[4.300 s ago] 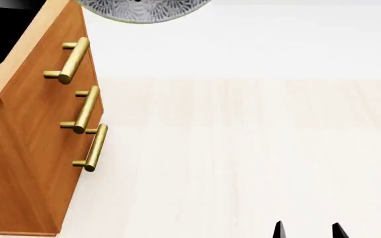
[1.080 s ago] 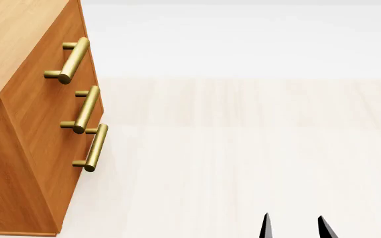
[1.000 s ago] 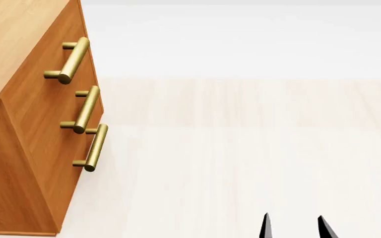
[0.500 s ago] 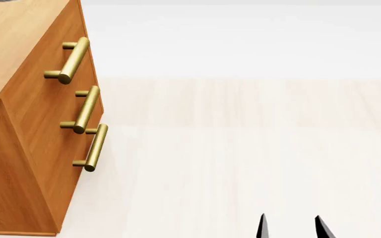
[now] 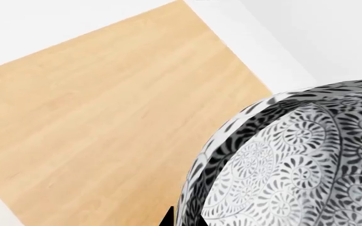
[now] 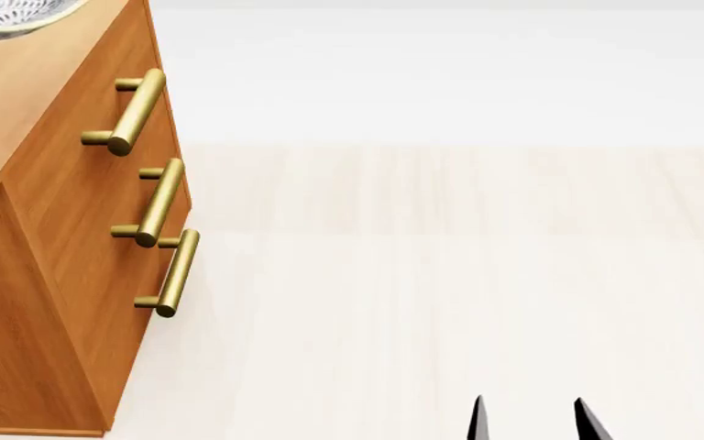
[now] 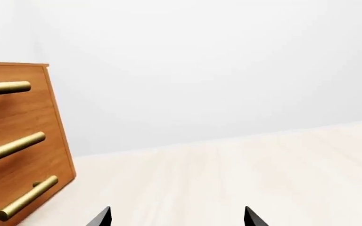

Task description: Put the bowl on top of the cabinet.

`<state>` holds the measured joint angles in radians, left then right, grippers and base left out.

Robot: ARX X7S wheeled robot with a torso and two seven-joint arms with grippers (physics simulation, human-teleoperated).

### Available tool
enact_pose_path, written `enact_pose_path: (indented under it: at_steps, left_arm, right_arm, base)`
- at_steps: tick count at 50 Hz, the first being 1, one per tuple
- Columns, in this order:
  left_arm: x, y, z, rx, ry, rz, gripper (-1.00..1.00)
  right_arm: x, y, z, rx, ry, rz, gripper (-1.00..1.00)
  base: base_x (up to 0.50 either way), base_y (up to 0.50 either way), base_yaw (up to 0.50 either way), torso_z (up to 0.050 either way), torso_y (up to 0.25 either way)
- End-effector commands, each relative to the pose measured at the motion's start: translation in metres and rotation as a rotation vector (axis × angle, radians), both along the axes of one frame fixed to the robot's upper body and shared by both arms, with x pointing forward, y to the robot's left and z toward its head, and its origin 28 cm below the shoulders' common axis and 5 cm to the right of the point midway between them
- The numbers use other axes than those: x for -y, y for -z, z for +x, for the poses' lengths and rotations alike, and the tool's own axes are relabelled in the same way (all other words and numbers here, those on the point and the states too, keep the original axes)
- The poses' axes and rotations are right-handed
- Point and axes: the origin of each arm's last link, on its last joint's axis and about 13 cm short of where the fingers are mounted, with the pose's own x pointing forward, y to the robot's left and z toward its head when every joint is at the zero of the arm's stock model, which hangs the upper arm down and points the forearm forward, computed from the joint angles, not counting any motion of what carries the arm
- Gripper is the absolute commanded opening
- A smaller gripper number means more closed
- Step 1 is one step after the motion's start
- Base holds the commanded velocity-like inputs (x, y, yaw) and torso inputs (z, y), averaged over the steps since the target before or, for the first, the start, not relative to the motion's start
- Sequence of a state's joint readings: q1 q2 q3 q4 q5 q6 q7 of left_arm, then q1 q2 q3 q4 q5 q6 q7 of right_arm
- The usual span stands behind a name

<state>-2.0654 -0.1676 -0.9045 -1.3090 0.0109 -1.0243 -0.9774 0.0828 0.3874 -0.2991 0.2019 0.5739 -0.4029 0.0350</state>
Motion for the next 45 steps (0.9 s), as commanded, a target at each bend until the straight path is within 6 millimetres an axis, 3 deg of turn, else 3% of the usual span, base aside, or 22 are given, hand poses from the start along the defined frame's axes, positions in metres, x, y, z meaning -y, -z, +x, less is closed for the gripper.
enact_pose_path:
  at_steps: [1, 45]
  left_arm:
    - [-0.008, 0.002, 0.001, 0.016, -0.025, -0.026, -1.0]
    - [-0.029, 0.03, 0.012, -0.029, -0.088, -0.029, -1.0]
  right_arm:
    - [-0.001, 0.002, 0.001, -0.005, -0.001, -0.008, 1.0]
    - [-0.002, 0.004, 0.004, -0.019, 0.004, -0.019, 1.0]
  base:
    - [0.0, 0.0, 0.0, 0.0, 0.0]
    - [0.0, 0.0, 0.0, 0.0, 0.0]
